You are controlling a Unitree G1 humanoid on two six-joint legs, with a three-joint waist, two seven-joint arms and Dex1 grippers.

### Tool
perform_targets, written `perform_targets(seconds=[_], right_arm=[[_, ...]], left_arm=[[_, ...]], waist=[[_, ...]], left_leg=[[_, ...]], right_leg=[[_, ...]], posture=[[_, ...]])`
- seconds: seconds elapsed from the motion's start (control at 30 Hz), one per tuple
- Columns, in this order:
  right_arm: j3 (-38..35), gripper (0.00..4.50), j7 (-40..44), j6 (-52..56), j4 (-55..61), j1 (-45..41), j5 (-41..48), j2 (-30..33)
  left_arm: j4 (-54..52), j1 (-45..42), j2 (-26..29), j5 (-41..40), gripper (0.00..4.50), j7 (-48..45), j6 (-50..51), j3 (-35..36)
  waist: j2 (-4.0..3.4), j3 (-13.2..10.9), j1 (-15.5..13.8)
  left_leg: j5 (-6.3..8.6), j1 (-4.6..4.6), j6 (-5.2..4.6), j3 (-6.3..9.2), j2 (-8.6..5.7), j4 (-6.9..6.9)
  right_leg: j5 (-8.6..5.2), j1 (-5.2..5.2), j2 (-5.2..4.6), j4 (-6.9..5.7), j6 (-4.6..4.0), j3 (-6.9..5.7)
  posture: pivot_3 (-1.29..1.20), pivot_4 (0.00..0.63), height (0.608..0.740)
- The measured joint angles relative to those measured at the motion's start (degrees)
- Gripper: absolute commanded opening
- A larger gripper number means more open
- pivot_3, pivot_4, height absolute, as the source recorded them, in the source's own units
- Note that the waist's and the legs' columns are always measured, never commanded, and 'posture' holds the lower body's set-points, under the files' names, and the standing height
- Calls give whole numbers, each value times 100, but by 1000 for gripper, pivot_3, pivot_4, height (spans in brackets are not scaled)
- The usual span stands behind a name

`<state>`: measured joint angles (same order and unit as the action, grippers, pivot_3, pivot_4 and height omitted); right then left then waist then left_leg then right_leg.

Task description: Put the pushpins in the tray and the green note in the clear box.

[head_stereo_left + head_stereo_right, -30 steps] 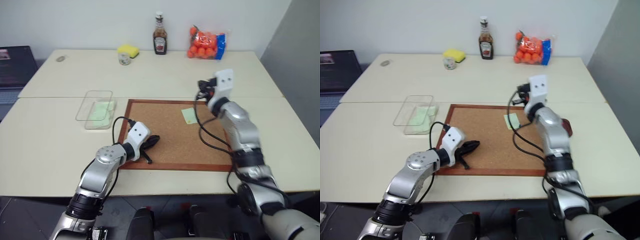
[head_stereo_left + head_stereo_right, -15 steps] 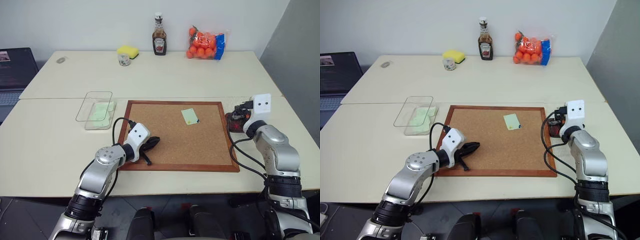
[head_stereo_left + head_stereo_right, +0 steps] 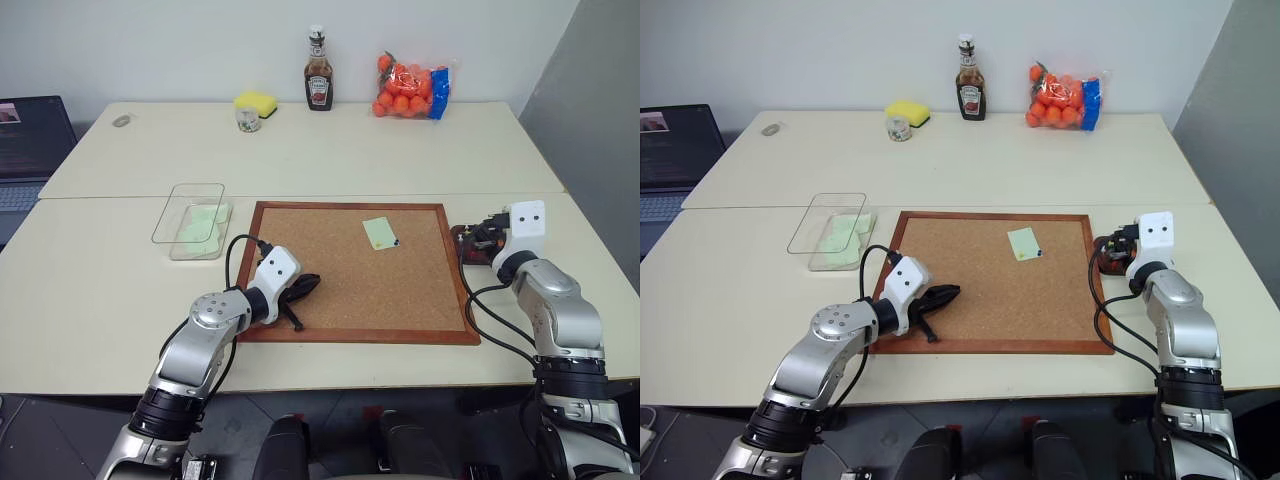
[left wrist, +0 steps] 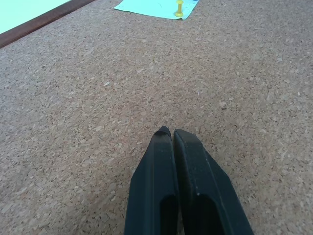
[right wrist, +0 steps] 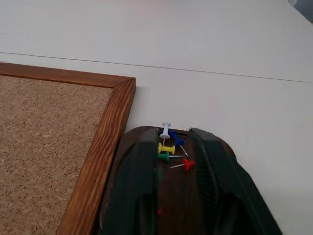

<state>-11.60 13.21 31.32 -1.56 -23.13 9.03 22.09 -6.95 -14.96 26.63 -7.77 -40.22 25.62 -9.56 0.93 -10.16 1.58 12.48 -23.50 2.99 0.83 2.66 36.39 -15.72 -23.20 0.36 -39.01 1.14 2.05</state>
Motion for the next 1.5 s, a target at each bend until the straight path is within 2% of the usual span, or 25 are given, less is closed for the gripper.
perform_targets(seconds=[0.1,0.33,0.47,0.57,0.67,0.83,1.1,1.47,1.5], right_arm=[[-1,2387,-34,-58,-56,0,-5,0],[0,2387,-77,-171,-98,33,-103,0],[2,2387,142,-193,243,178,47,-7],[203,2387,501,-126,866,353,360,-94],[725,2387,706,-57,1388,382,543,-388],[1358,2387,590,-26,1482,340,487,-829],[1594,2387,-71,-468,189,-65,-279,-1151],[1522,2387,-199,-977,-714,-254,-457,-1225],[1518,2030,-196,-992,-753,-254,-457,-1227]], left_arm=[[12,-10,2,3,148,-16,0,0],[26,-25,10,11,148,-40,0,0],[25,-26,9,11,148,-43,2,-2],[28,-22,18,17,148,-45,4,2],[35,-28,12,22,148,-44,4,5],[35,-36,5,22,148,-46,-2,-14],[39,-39,11,24,148,-55,-7,-17],[43,-40,16,28,148,-54,-10,-14],[43,-40,18,28,148,-54,-9,-13]], waist=[[0,0,0],[0,0,0],[0,0,-3],[0,0,1],[0,1,5],[3,2,-10],[7,4,-11],[7,4,-8],[7,4,-7]], left_leg=[[0,3,0,-4,0,-1],[0,5,0,-8,0,-2],[0,6,0,-9,-1,-5],[0,12,0,-8,1,-10],[0,15,0,-8,2,-11],[0,13,0,-10,0,-11],[0,15,0,-16,1,-13],[0,16,0,-18,1,-14],[0,16,0,-18,1,-14]], right_leg=[[1,0,0,0,2,4],[2,0,0,0,3,10],[2,0,0,0,4,11],[2,1,2,0,4,13],[2,2,3,0,4,13],[2,2,1,3,4,14],[3,1,2,5,6,18],[4,1,2,3,6,21],[4,1,2,3,6,21]], posture=[[0,150,740],[0,150,740],[0,150,740],[0,150,740],[0,150,740],[0,150,740],[0,150,740],[0,150,740],[0,150,740]])
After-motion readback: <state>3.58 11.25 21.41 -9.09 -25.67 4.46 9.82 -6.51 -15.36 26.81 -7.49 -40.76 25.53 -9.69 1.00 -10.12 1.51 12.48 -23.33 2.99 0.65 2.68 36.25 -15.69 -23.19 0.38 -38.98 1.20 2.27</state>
